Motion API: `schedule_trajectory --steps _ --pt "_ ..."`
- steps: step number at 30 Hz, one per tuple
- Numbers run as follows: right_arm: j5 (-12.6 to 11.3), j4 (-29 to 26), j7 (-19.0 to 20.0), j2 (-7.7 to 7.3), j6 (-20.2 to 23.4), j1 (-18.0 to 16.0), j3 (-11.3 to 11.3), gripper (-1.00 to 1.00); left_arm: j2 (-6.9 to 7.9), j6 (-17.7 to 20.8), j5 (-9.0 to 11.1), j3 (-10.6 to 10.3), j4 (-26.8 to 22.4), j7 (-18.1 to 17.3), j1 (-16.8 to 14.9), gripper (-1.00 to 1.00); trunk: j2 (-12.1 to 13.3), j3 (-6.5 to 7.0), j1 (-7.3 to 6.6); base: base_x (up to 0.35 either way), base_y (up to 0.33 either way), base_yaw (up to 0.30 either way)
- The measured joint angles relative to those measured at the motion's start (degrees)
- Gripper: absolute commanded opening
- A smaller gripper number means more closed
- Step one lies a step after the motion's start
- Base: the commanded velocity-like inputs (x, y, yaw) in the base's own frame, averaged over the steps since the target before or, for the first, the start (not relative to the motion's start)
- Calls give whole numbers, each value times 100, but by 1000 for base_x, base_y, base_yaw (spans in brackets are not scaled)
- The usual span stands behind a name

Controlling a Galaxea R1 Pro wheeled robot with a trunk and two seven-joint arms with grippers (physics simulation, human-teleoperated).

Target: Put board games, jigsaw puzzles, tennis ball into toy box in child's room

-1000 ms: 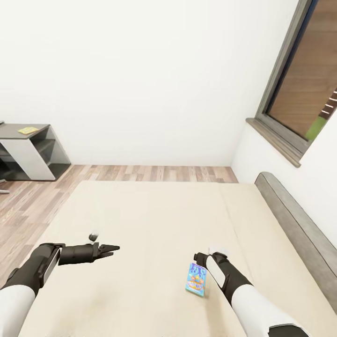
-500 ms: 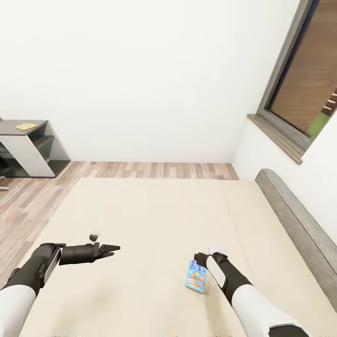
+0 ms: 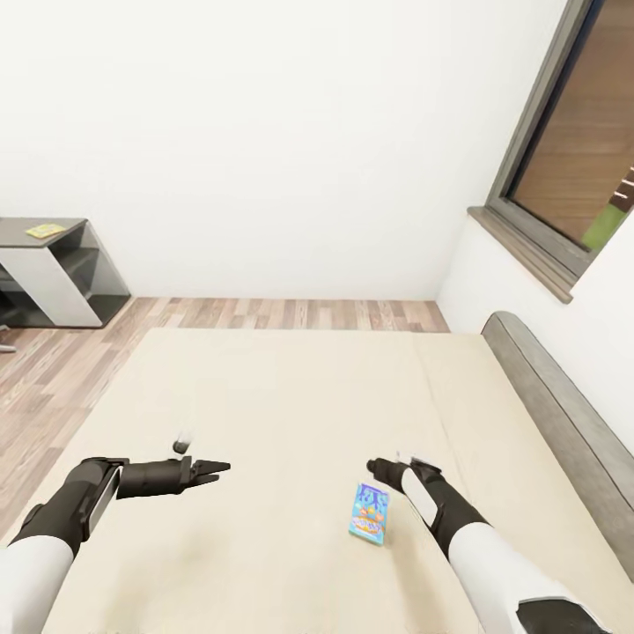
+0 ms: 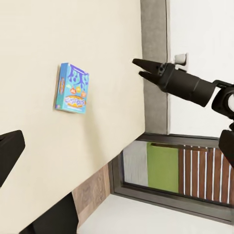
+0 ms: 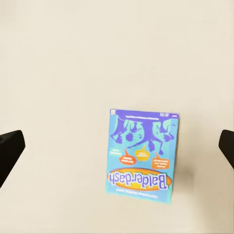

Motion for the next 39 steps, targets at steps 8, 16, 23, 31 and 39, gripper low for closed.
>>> schedule_trajectory --steps 8,16,23,31,39 --pt "-11 -203 171 -128 278 -188 -3 100 -145 4 -5 -4 0 299 0 100 0 -75 0 0 0 0" --pt "25 -220 155 -152 316 -210 10 100 -242 7 2 -3 0 615 0 100 0 -150 0 0 0 0" --pt "37 -215 154 -151 312 -212 8 100 -258 -7 5 6 0 635 0 100 0 -216 0 0 0 0" --pt "35 -214 153 -153 312 -212 -4 100 -193 166 57 37 -368 84 -11 100 -1 -291 0 0 0 0" --pt "40 -216 154 -140 304 -212 5 100 -186 610 21 -1 -1272 -918 -93 100 -1 -366 0 0 0 0"
